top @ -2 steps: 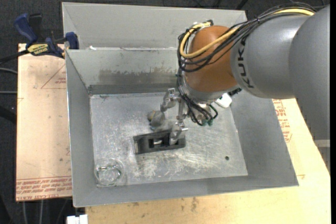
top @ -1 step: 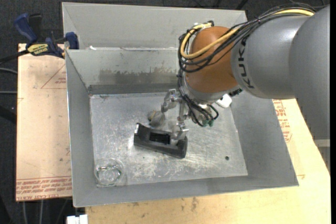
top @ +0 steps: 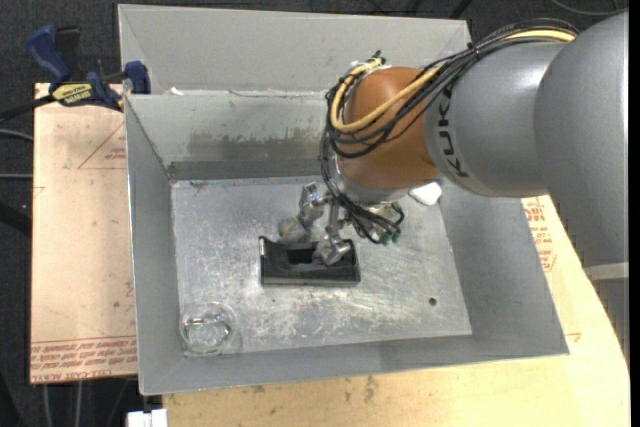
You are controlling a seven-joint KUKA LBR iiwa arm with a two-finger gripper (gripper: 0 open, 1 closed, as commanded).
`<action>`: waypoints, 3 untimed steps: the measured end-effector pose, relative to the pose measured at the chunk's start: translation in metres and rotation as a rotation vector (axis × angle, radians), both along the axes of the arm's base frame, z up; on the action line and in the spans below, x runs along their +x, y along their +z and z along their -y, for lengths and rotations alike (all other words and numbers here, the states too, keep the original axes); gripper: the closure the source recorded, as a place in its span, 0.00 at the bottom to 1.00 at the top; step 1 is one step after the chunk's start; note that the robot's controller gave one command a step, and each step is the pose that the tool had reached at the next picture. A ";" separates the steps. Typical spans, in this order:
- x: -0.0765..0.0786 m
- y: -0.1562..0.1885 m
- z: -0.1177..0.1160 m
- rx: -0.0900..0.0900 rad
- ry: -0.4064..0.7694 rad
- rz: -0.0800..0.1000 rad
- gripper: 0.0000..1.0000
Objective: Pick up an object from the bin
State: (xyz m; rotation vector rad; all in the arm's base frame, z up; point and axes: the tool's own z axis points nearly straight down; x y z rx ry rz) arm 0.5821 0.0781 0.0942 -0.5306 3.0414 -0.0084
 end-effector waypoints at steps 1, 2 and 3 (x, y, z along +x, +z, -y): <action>0.000 0.000 0.000 0.000 0.000 0.000 1.00; 0.001 0.003 0.004 0.000 0.001 0.001 1.00; 0.001 0.003 0.004 -0.001 0.002 0.001 1.00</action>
Offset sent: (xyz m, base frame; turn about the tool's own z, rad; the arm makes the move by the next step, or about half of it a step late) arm 0.0108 -0.0002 0.1073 -0.0035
